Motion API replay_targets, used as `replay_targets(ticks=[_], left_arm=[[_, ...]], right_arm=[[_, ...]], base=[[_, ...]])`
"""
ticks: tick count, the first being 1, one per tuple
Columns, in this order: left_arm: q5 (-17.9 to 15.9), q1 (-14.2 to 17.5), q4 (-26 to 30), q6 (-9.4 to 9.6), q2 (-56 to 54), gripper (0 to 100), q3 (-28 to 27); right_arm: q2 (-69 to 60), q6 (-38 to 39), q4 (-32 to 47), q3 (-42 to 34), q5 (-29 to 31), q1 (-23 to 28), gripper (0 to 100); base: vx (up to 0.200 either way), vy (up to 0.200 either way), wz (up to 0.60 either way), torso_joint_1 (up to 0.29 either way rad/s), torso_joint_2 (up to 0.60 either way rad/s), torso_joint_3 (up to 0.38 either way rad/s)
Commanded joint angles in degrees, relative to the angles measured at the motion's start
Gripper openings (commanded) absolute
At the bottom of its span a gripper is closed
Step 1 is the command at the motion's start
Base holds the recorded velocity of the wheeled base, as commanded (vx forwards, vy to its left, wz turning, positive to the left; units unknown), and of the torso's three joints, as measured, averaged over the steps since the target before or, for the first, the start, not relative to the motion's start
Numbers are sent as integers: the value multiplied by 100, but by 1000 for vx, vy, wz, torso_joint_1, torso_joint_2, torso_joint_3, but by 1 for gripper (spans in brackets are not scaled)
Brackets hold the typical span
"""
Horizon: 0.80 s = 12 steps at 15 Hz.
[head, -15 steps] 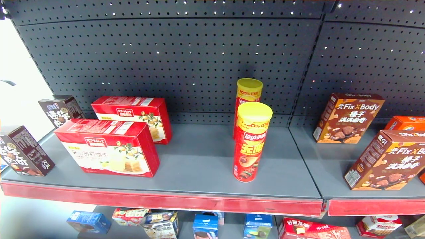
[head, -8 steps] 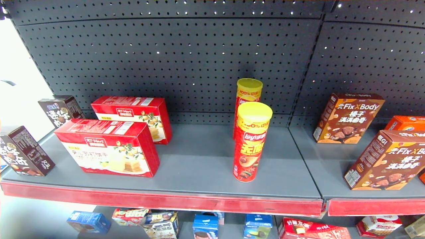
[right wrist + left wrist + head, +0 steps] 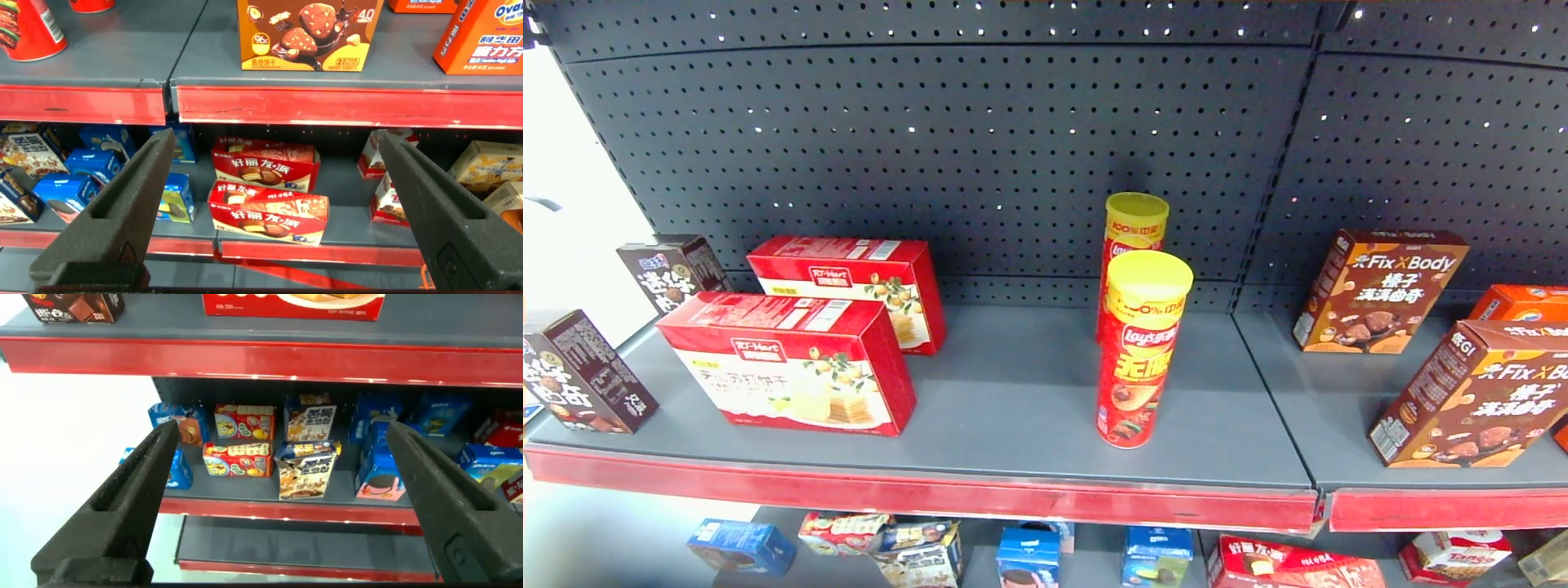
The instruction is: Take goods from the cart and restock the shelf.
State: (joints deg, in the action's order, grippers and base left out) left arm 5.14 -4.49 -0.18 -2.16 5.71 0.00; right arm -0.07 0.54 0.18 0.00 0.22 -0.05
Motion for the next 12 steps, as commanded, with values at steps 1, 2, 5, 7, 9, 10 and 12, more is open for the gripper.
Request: replay_targets(ticks=[1, 2, 5, 7, 9, 10, 12], left_arm=[[4, 0, -8, -4, 36, 100, 0], [4, 0, 1, -4, 36, 100, 0], [4, 0, -8, -4, 36, 100, 0], [4, 0, 1, -4, 36, 100, 0], [4, 18, 1, -13, 27, 100, 0], [4, 18, 1, -13, 27, 100, 0], [4, 18, -8, -13, 27, 100, 0]], right_arm=[[7, -1, -1, 0, 4, -4, 100], [7, -1, -1, 0, -4, -4, 100], [7, -1, -1, 0, -4, -4, 100], [7, -1, -1, 0, 4, -4, 100], [7, -1, -1, 0, -4, -4, 100], [7, -1, 17, 0, 4, -13, 100], [7, -1, -1, 0, 4, -13, 100]], base=[[0, 0, 0, 0, 0, 0], [0, 0, 0, 0, 0, 0], [0, 0, 0, 0, 0, 0], [0, 0, 0, 0, 0, 0], [0, 0, 0, 0, 0, 0], [0, 0, 0, 0, 0, 0], [0, 0, 0, 0, 0, 0]])
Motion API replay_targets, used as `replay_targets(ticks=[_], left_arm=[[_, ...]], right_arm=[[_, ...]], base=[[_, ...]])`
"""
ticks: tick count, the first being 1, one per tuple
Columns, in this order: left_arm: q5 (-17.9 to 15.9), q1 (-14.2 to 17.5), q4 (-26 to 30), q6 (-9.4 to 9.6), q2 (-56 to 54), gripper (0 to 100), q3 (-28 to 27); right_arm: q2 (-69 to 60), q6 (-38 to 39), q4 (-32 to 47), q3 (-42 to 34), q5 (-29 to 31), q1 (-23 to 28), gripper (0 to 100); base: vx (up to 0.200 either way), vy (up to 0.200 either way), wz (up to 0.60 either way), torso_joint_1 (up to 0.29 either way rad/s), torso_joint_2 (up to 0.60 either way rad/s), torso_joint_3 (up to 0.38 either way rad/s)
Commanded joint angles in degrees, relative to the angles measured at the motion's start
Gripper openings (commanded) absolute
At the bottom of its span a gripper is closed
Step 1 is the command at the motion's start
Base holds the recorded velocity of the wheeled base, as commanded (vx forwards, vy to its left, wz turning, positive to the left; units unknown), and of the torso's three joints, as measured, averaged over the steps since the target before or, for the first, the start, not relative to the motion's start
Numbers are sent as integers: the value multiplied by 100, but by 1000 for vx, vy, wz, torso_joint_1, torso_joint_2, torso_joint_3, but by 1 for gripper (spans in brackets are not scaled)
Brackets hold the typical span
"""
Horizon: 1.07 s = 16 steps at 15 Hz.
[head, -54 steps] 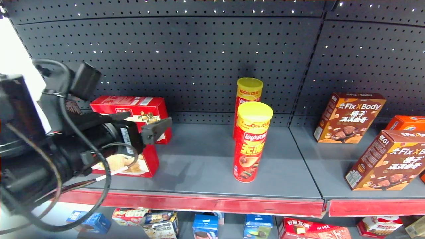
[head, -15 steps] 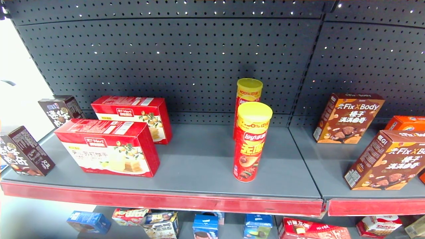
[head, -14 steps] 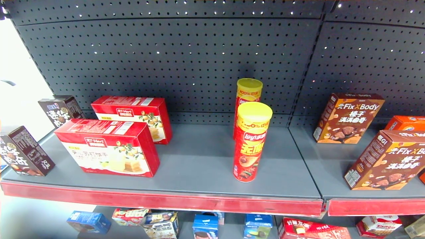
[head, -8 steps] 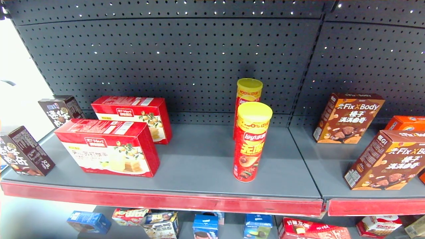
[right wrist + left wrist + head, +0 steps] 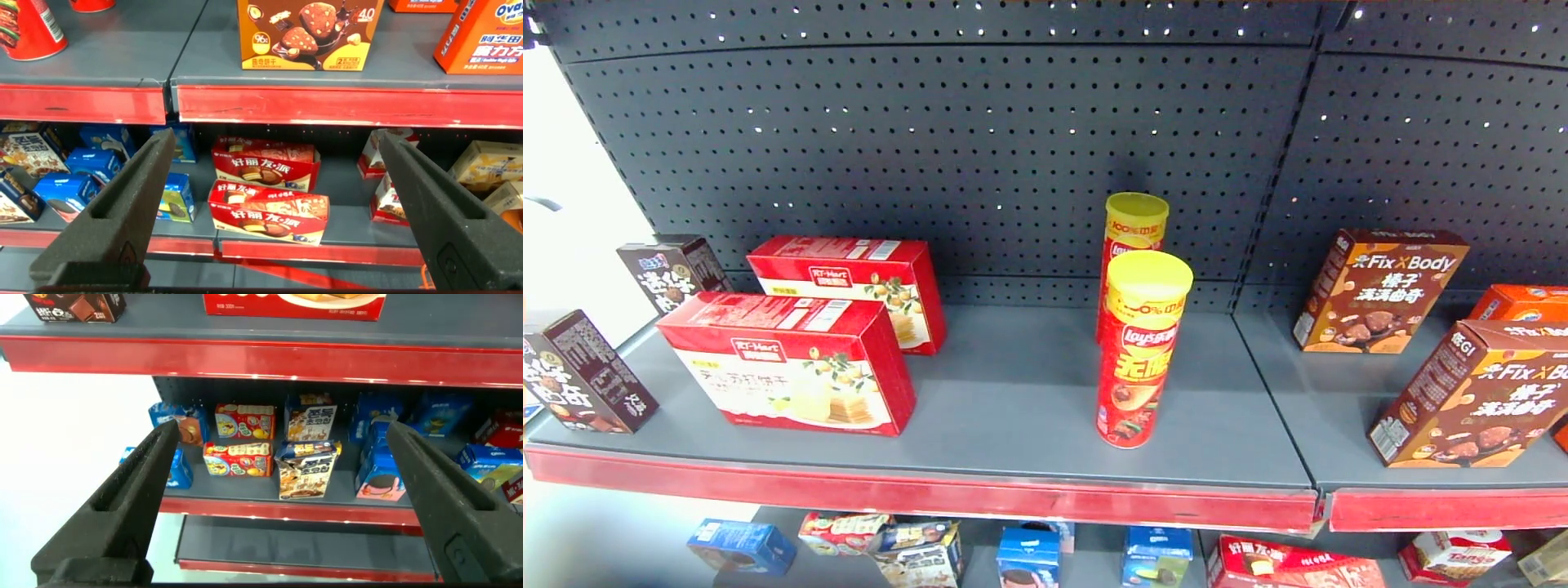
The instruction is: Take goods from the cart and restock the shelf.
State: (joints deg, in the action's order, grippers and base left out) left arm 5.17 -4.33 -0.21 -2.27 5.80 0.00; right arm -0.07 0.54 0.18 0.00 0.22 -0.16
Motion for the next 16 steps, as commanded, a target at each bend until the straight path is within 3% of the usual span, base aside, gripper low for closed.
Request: replay_targets(ticks=[1, 9, 11, 16], left_arm=[[2, 2, 3, -2, 17, 100, 0], [2, 2, 3, -2, 17, 100, 0], [2, 2, 3, -2, 17, 100, 0], [2, -7, -6, -2, 17, 100, 0]], right_arm=[[7, -1, -9, 0, -4, -2, 100], [7, -1, -1, 0, -4, 7, 100], [7, -1, -1, 0, -4, 7, 100], [7, -1, -1, 0, -4, 7, 100]], base=[[0, 0, 0, 0, 0, 0], [0, 0, 0, 0, 0, 0], [0, 0, -600, 5, 0, 2], [0, 0, 0, 0, 0, 0]])
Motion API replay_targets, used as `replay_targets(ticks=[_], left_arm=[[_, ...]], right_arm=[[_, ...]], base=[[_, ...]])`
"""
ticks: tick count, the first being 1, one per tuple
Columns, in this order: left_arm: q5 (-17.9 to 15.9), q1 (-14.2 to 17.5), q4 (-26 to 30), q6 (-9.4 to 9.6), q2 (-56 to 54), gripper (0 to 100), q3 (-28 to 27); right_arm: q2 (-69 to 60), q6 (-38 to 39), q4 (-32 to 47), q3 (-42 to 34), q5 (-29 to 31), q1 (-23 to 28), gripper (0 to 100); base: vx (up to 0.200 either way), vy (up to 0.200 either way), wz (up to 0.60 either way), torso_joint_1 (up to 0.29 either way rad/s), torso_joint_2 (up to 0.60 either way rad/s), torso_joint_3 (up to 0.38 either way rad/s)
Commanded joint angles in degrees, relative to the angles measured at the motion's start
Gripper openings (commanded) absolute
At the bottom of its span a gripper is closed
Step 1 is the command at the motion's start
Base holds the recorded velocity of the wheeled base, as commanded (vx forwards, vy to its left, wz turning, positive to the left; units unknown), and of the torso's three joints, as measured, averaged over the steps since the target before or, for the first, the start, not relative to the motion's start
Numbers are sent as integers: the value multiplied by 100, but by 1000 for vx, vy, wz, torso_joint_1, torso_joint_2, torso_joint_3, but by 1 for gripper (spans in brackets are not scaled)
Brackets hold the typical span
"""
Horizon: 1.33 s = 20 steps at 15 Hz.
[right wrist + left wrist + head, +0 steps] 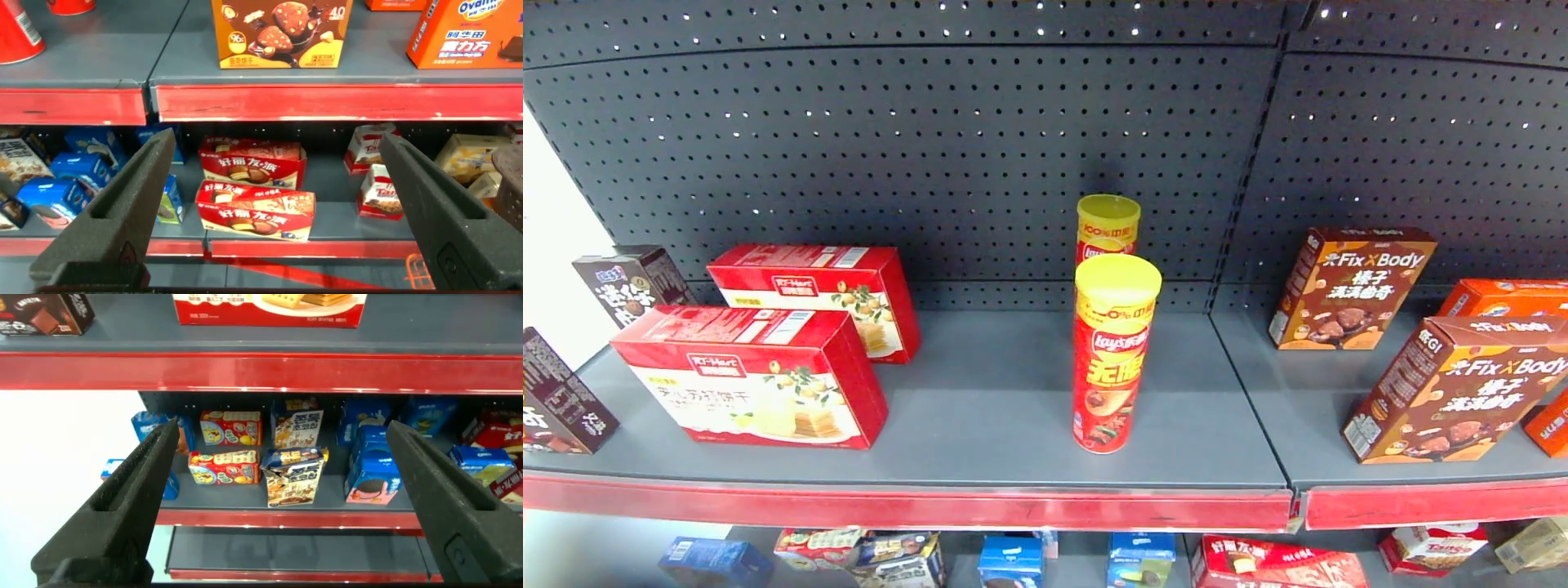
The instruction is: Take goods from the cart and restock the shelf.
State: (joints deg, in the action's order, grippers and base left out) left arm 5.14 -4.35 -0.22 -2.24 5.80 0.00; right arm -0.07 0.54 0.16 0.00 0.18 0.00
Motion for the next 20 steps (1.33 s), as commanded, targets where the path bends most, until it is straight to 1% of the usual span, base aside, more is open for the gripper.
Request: replay_targets(ticks=[1, 20], left_arm=[[4, -4, -4, -4, 17, 100, 0], [4, 5, -4, -4, 17, 100, 0]], right_arm=[[7, -1, 2, 0, -1, -9, 100], [7, -1, 2, 0, -1, -9, 100]], base=[[0, 0, 0, 0, 0, 0], [0, 0, 0, 0, 0, 0]])
